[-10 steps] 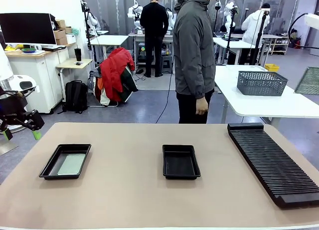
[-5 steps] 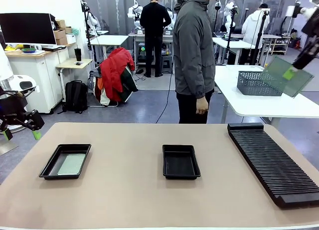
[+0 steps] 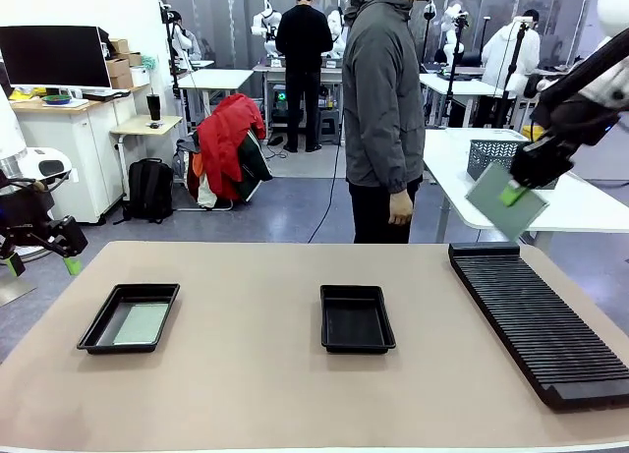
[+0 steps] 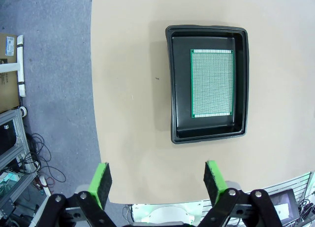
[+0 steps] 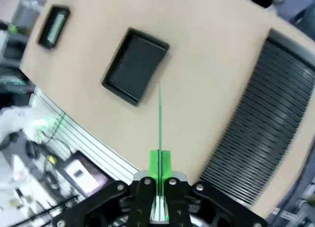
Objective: Inspect and transfer BCBs to ESD trays.
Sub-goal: Pick up the Blank PCB from the PCB Rack and place it in the right ESD tray.
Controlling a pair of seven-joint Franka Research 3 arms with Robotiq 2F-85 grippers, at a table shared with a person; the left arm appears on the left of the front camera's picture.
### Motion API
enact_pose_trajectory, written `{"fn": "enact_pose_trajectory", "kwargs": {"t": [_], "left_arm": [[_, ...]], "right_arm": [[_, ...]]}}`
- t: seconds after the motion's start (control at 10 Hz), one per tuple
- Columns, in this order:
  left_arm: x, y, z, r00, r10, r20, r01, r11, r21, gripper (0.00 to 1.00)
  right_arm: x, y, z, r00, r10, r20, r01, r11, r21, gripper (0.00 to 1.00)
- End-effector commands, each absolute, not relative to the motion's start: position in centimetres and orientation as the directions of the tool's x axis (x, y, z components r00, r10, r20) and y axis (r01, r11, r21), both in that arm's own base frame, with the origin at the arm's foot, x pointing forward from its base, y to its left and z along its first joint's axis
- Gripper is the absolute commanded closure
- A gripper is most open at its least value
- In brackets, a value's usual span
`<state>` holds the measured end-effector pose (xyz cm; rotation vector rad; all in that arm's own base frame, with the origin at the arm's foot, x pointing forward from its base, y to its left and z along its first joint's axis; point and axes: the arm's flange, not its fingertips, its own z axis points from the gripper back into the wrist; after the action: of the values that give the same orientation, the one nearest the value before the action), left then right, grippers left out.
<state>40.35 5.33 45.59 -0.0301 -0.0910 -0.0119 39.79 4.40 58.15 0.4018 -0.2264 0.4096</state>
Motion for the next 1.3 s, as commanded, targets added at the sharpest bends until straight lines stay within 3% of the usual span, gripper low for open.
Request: {"fn": "enact_pose_trajectory", "kwargs": {"t": [0.0,0.4,1.2], "left_arm": [[40.3,5.4,45.5,0.996,-0.017,0.092,0.02,0.999,-0.03,0.0],[40.3,5.4,45.5,0.996,-0.017,0.092,0.02,0.999,-0.03,0.0],[40.3,5.4,45.5,0.996,-0.017,0.092,0.02,0.999,-0.03,0.0]], "right_arm": [[39.8,7.4,55.0,0.921,0.186,0.343,-0.336,0.823,0.457,0.97],[40.7,11.9,48.5,0.963,0.042,0.266,-0.207,0.749,0.629,0.97],[44.1,18.0,35.4,0.985,-0.024,0.171,-0.121,0.608,0.784,0.97]]}}
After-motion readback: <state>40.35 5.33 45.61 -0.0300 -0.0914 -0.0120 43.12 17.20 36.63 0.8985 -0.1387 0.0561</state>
